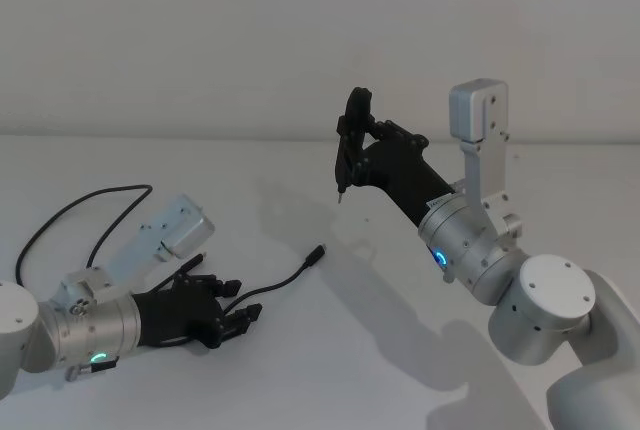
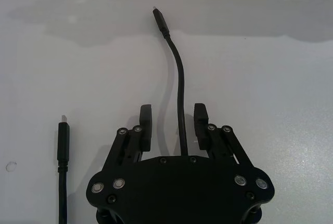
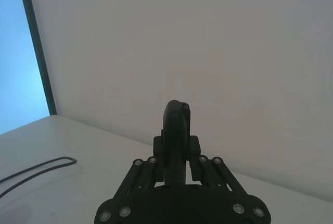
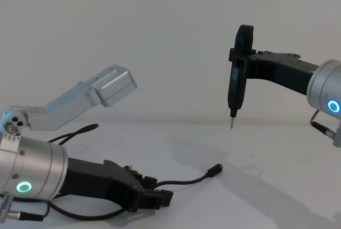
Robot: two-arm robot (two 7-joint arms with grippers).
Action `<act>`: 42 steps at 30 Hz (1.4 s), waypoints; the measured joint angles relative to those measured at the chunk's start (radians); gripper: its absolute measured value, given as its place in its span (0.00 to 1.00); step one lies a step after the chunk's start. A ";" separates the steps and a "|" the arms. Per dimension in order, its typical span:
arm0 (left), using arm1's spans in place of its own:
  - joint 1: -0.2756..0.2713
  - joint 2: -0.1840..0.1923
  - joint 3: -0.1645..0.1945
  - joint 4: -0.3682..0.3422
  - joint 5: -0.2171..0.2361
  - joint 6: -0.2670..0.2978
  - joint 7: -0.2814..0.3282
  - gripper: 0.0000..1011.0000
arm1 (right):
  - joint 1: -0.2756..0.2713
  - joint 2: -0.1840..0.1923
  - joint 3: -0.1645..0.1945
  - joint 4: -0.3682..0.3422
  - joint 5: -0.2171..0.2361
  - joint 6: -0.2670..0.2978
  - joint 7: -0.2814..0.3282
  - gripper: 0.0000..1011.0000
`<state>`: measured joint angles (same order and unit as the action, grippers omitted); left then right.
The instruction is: Pick up the data cable with the one hand.
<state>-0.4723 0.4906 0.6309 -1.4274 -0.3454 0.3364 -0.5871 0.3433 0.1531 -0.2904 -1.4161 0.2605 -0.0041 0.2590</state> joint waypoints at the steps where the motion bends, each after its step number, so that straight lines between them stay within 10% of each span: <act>1: 0.000 0.000 0.000 0.000 0.000 0.000 0.000 0.45 | 0.000 0.000 0.000 0.000 0.000 0.000 0.000 0.27; 42: 0.000 0.000 0.000 0.000 0.001 0.000 0.000 0.19 | 0.000 0.008 -0.017 0.053 0.023 0.016 0.026 0.27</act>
<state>-0.4722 0.4906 0.6309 -1.4273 -0.3446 0.3365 -0.5872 0.3435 0.1614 -0.3071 -1.3630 0.2838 0.0115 0.2849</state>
